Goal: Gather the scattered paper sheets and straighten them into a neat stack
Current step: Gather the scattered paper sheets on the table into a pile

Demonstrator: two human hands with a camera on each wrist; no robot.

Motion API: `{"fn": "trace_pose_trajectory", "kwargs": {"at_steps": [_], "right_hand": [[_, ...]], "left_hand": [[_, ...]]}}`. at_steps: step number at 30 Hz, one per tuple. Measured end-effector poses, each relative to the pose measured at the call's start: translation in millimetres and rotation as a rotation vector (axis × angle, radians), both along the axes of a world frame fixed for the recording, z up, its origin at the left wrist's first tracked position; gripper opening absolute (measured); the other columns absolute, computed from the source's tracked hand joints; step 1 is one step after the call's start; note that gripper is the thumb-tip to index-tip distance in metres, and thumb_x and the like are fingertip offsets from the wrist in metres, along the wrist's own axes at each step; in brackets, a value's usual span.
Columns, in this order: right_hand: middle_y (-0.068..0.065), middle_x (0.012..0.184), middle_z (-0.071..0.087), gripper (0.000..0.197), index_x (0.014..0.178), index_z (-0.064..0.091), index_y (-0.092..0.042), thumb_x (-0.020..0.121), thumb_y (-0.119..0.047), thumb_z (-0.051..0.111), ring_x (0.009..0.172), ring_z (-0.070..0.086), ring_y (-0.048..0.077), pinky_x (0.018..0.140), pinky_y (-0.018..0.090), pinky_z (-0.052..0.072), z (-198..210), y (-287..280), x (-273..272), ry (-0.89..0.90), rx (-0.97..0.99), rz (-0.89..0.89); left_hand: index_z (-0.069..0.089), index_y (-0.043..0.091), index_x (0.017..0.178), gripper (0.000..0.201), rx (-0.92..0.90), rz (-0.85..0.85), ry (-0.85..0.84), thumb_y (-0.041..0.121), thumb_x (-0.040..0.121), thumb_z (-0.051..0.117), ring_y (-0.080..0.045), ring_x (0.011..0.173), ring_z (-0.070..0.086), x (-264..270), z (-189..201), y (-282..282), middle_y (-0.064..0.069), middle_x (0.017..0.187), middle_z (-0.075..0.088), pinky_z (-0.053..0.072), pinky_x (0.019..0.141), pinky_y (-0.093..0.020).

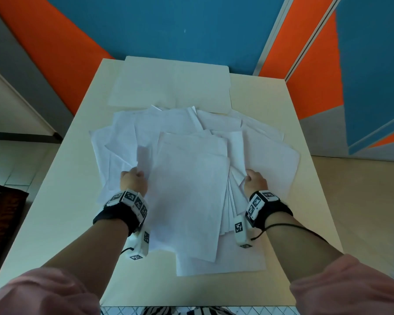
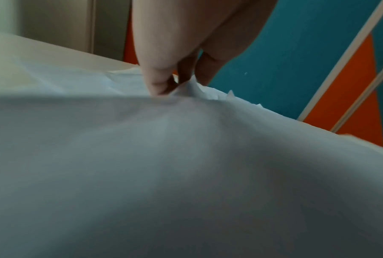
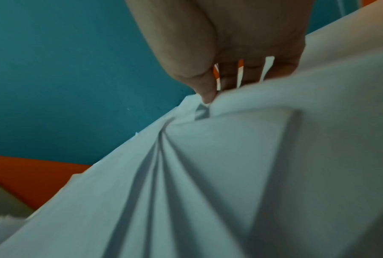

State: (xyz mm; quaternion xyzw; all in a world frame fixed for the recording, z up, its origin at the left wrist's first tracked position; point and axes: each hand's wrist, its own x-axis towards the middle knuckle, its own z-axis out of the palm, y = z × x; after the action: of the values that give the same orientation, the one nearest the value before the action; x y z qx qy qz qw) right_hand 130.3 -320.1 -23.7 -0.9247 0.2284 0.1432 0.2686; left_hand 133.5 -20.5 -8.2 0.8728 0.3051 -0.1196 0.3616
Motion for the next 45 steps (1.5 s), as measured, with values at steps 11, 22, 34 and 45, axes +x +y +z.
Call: {"fn": "trace_pose_trajectory", "kwargs": {"at_steps": [11, 22, 34, 45], "right_hand": [[0.016, 0.102, 0.061, 0.020, 0.097, 0.060, 0.001, 0.083, -0.014, 0.059, 0.087, 0.058, 0.025, 0.074, 0.027, 0.045, 28.2, -26.8, -48.6, 0.280, -0.088, -0.093], [0.005, 0.068, 0.057, 0.015, 0.067, 0.057, -0.007, 0.082, -0.008, 0.060, 0.070, 0.055, 0.019, 0.048, 0.020, 0.038, -3.5, -0.1, -67.7, 0.125, 0.164, -0.161], [0.026, 0.093, 0.068, 0.032, 0.091, 0.063, 0.008, 0.076, 0.007, 0.035, 0.092, 0.064, 0.039, 0.085, 0.048, 0.053, -9.5, 1.9, -33.1, 0.026, 0.442, -0.170], [0.016, 0.129, 0.047, 0.070, 0.130, 0.047, -0.012, 0.077, -0.056, 0.056, 0.122, 0.047, 0.027, 0.101, 0.034, 0.038, 17.8, -0.1, 26.3, -0.019, 0.141, -0.022]], "left_hand": [[0.038, 0.003, 0.135, 0.057, -0.100, 0.129, -0.009, 0.024, 0.087, 0.060, -0.037, 0.123, 0.050, -9.8, -9.3, 11.1, -0.022, 0.130, 0.056, 0.039, 0.100, -0.040], [0.051, 0.003, 0.078, 0.016, 0.011, -0.089, 0.049, 0.015, 0.083, 0.059, -0.039, 0.097, 0.061, -11.1, -7.0, 2.3, -0.026, 0.104, 0.066, 0.043, 0.073, -0.035], [0.054, -0.012, 0.115, 0.033, 0.055, -0.206, 0.108, 0.009, 0.092, 0.043, -0.040, 0.111, 0.054, -3.7, -10.1, -4.3, -0.030, 0.120, 0.057, 0.042, 0.088, -0.038], [0.035, -0.005, 0.135, 0.064, 0.291, 0.151, 0.141, 0.040, 0.091, 0.047, -0.037, 0.128, 0.035, 19.4, -0.5, 44.3, -0.024, 0.139, 0.036, 0.032, 0.103, -0.045]]}}
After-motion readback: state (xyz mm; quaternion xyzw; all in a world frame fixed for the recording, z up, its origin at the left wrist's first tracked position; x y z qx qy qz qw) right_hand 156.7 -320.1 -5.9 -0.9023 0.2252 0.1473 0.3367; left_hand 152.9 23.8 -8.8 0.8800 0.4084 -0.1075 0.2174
